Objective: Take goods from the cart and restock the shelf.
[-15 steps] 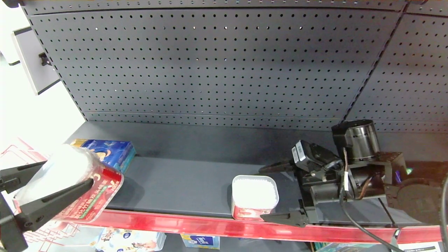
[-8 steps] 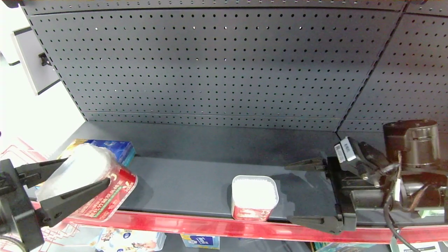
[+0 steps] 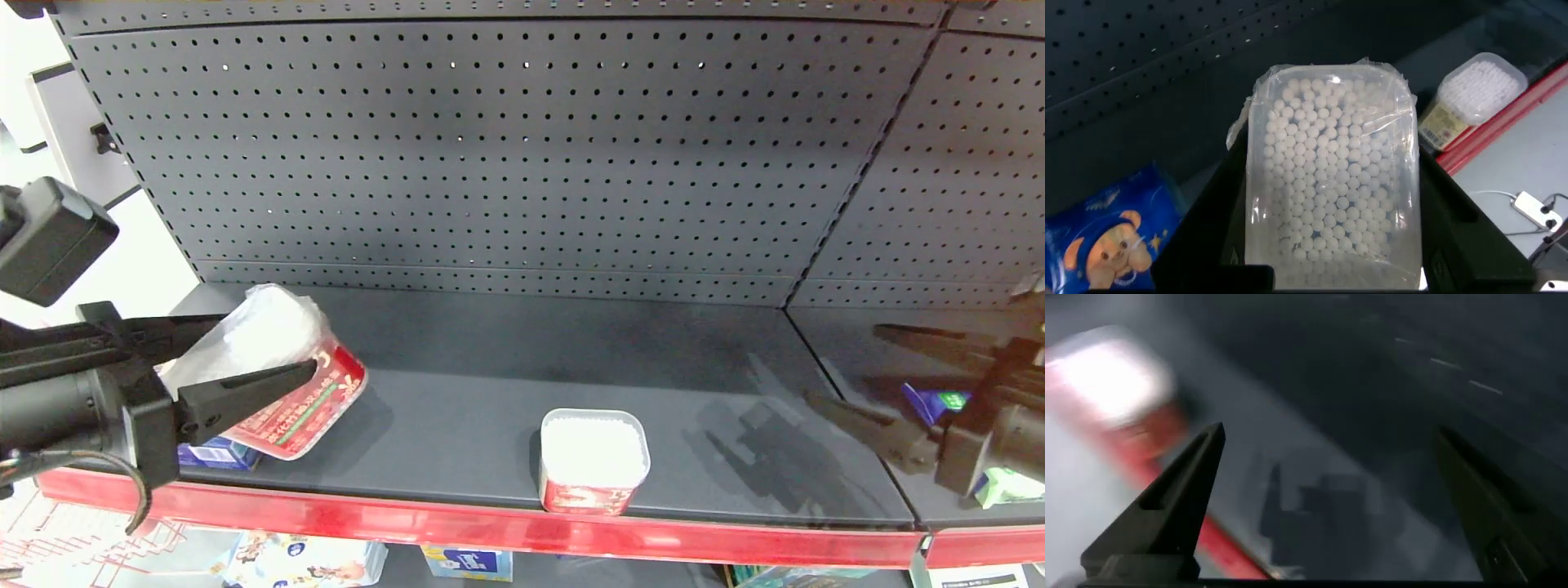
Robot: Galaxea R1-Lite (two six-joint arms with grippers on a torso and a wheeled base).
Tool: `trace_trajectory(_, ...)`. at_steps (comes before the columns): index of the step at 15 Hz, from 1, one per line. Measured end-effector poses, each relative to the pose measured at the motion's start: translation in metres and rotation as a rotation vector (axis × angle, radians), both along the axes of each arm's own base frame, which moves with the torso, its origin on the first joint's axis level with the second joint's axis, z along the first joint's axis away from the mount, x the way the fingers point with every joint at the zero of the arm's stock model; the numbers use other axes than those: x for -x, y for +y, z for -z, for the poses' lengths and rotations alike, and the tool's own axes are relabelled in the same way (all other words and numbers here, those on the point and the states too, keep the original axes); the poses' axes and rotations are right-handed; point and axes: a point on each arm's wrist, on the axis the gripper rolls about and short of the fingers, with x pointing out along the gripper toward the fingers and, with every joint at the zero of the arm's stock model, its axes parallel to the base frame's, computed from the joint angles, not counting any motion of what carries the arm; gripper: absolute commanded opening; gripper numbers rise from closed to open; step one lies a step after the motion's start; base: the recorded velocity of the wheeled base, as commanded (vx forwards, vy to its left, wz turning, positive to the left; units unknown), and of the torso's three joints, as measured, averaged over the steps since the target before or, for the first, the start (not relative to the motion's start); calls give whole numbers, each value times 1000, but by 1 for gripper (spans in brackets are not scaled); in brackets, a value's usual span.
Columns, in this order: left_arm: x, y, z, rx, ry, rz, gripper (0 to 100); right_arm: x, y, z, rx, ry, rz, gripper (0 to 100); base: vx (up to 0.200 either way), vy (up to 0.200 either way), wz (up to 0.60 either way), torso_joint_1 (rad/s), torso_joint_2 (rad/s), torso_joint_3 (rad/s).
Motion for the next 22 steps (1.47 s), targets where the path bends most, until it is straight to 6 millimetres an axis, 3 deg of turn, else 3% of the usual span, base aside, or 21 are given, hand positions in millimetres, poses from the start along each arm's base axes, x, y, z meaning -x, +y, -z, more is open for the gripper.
trace_trajectory(1, -4, -3, -1, 0, 6, 17, 0, 12, -7, -5, -28, -38, 138, 100, 0, 0, 0, 0, 0, 0)
trace_trajectory(3, -13, -11, -2, -9, 12, 52, 0, 38, -16, -6, -92, -94, 230, 100, 0, 0, 0, 0, 0, 0)
trace_trajectory(8, -47, -34, -4, -101, -45, 240, 0, 109, -37, 20, -168, -177, 334, 100, 0, 0, 0, 0, 0, 0)
trace_trajectory(13, -111, -65, -10, -163, -151, 427, 0, 166, -49, 47, -140, -182, 439, 100, 0, 0, 0, 0, 0, 0)
trace_trajectory(18, -165, -99, 4, -197, -210, 554, 0, 182, -51, 50, -162, -267, 455, 100, 0, 0, 0, 0, 0, 0)
trace_trajectory(22, -182, -116, 29, -207, -156, 584, 0, 183, -51, 51, -163, -273, 460, 100, 0, 0, 0, 0, 0, 0)
